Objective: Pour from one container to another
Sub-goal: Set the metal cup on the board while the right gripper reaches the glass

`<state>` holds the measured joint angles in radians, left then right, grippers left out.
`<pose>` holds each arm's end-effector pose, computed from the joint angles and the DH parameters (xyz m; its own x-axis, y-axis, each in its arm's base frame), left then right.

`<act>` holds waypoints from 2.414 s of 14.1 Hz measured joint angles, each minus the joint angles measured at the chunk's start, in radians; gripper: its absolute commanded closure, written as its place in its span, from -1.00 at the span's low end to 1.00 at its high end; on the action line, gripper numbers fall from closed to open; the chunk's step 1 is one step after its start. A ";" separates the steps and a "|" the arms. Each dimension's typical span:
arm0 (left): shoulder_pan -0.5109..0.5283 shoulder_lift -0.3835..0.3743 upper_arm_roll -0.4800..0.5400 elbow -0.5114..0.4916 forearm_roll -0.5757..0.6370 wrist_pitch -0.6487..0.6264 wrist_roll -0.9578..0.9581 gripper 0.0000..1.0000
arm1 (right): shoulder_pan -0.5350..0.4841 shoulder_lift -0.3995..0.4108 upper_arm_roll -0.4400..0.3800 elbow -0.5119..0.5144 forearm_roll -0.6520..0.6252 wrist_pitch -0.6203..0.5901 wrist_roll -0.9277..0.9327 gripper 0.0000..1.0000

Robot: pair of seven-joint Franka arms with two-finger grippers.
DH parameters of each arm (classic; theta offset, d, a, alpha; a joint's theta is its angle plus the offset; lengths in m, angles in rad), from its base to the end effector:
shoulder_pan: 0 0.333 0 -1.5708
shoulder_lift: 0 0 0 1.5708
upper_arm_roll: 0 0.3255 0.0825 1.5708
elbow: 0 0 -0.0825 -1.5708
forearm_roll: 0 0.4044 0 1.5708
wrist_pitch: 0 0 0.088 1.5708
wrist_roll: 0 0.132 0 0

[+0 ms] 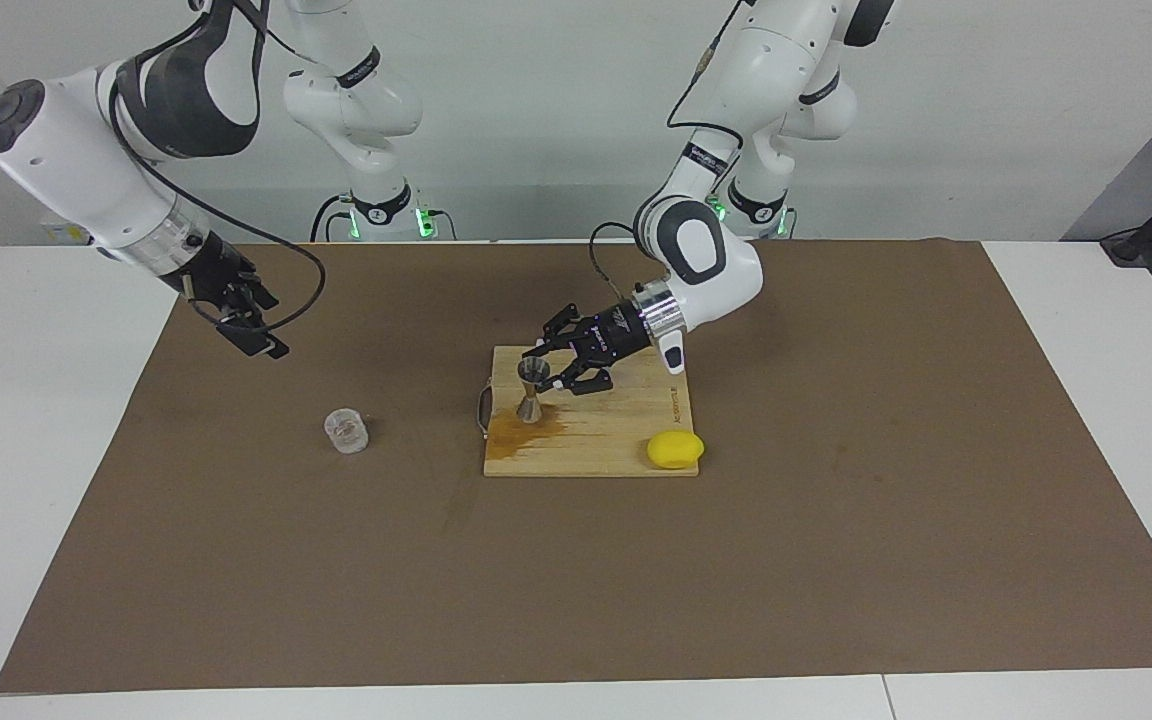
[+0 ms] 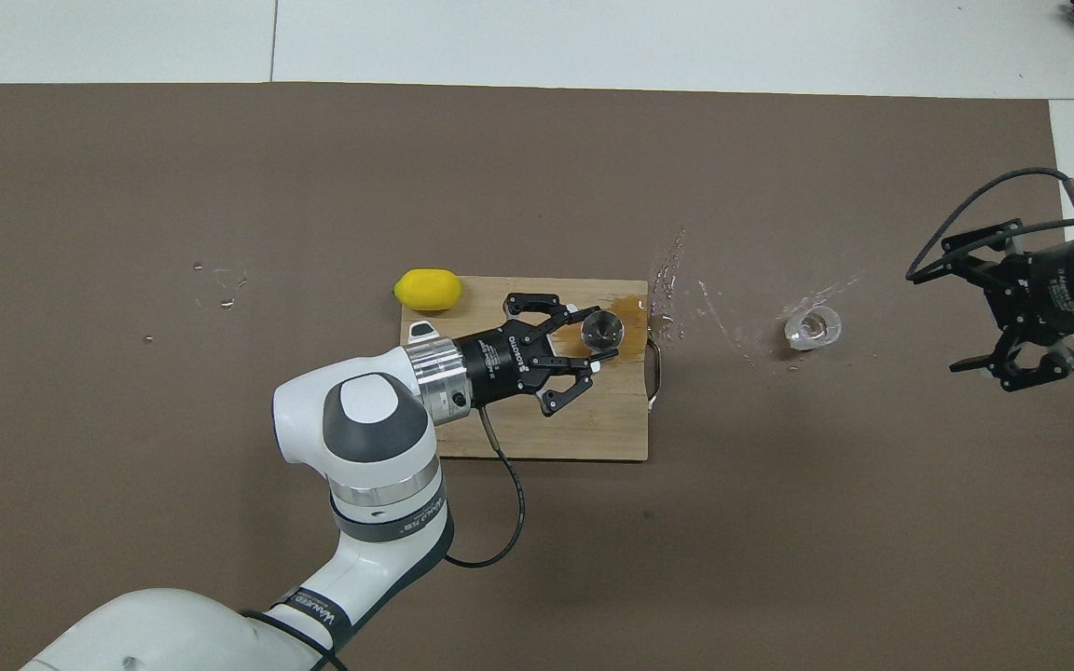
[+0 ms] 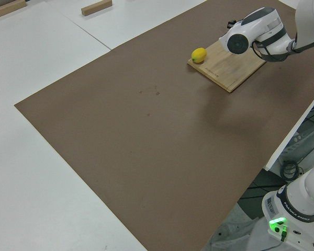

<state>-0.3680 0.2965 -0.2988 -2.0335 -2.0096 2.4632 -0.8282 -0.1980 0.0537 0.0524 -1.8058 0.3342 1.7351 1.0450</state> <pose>0.5011 -0.4038 0.3065 -0.1830 0.2437 -0.9524 0.9546 0.2756 -0.1128 0.5830 -0.0476 0.4819 0.2892 -0.8945 -0.3409 -0.9554 -0.2920 -0.0443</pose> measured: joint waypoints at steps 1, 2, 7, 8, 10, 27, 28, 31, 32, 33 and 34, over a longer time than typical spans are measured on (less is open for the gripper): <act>-0.006 0.005 0.001 0.000 0.000 0.000 0.004 1.00 | -0.020 0.019 0.000 -0.007 0.044 0.005 0.014 -1.00; -0.011 0.007 0.001 0.000 0.000 0.000 0.005 1.00 | -0.043 0.038 -0.001 -0.017 0.088 0.016 0.020 -1.00; -0.021 0.014 0.003 0.000 -0.001 0.004 0.006 1.00 | -0.126 0.082 -0.003 -0.168 0.321 0.149 0.018 -1.00; -0.021 0.018 0.004 0.000 -0.001 0.007 0.006 1.00 | -0.135 0.087 -0.003 -0.204 0.370 0.177 0.017 -1.00; -0.021 0.025 0.005 0.000 -0.001 0.017 0.008 1.00 | -0.159 0.098 -0.004 -0.253 0.445 0.205 0.000 -1.00; -0.038 0.028 0.005 0.005 -0.002 0.036 0.009 -1.00 | -0.117 0.295 0.009 -0.289 0.711 0.325 -0.189 -0.95; -0.039 0.028 0.004 0.012 -0.002 0.036 0.010 -1.00 | -0.109 0.295 0.010 -0.292 0.714 0.332 -0.189 -0.95; -0.039 0.008 0.009 0.051 -0.002 0.040 0.010 -1.00 | -0.094 0.295 0.010 -0.302 0.726 0.362 -0.189 -0.90; -0.036 -0.016 0.013 0.058 -0.002 0.049 0.010 -1.00 | -0.089 0.295 0.010 -0.304 0.728 0.366 -0.189 -0.76; -0.029 -0.050 0.016 0.058 -0.002 0.068 0.010 -1.00 | -0.085 0.295 0.010 -0.305 0.728 0.366 -0.189 -0.32; -0.020 -0.083 0.022 0.058 0.008 0.103 0.010 -1.00 | -0.084 0.295 0.010 -0.306 0.728 0.366 -0.190 0.05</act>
<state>-0.3882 0.2136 -0.2771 -1.9757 -2.0015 2.5661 -0.8186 -0.2815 0.3487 0.0620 -2.1114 1.0622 2.1012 0.8551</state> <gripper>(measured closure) 0.000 0.053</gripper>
